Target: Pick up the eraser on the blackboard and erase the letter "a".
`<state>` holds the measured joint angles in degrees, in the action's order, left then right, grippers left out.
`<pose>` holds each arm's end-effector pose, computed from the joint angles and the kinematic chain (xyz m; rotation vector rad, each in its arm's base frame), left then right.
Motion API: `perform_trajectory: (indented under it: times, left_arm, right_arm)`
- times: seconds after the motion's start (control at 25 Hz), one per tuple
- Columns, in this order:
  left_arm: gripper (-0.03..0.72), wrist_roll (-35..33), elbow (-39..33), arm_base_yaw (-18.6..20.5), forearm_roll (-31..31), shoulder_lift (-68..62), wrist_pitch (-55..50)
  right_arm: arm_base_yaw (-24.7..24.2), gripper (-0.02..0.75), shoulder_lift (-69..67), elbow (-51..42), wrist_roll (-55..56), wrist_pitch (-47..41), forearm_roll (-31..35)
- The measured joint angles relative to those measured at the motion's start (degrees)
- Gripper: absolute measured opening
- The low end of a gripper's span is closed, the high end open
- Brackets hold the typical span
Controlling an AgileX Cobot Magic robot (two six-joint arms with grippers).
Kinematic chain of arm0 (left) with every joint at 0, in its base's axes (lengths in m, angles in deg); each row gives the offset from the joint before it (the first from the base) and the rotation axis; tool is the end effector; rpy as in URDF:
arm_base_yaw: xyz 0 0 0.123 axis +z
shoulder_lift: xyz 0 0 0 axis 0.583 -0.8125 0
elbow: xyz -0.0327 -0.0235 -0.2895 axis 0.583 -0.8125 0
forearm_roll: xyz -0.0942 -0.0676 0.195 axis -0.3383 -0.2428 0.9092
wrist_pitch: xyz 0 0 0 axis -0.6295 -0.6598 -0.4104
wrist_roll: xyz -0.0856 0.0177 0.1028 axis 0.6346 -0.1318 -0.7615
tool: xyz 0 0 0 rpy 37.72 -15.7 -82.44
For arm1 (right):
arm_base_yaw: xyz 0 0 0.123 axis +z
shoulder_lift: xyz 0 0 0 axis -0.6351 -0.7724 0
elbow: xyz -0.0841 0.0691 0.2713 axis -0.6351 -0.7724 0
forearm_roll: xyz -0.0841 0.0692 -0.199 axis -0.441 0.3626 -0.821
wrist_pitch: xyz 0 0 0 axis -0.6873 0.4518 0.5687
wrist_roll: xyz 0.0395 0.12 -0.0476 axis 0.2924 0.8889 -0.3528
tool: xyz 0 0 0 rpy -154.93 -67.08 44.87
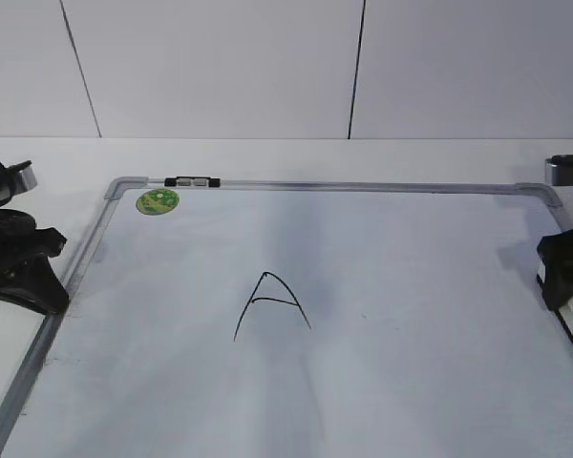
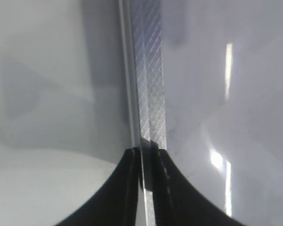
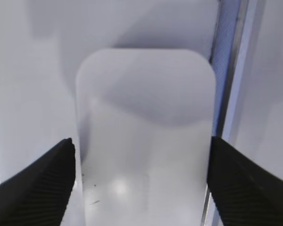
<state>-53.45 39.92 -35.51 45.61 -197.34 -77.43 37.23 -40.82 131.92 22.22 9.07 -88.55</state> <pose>0.3159 -0.0567 0.1301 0.0940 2.9829 -0.6640 0.3056 -0.0184 0.1599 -0.1326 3.0670 -0.0848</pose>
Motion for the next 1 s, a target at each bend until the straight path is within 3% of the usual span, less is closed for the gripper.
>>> perform_trajectory:
  times: [0.48,0.64,0.8,1.0]
  left_arm:
    - [0.071,-0.3,0.0,0.0,0.0,0.0,0.0]
    - [0.182,-0.7,0.1,0.0,-0.3,0.0,0.0]
    - [0.370,-0.7,2.3,0.0,-0.3,0.0,-2.2]
    - [0.433,0.0,6.3,0.0,0.5,0.9,-7.1]
  right_arm:
    - [0.0,0.667,3.7,7.7,0.6,-12.6,-1.8]
    - [0.0,0.666,6.4,7.7,0.6,-13.1,-1.8]
    - [0.0,0.666,7.0,7.7,0.7,-13.6,-1.8]
    - [0.0,0.662,7.0,7.7,0.7,-15.1,-0.6]
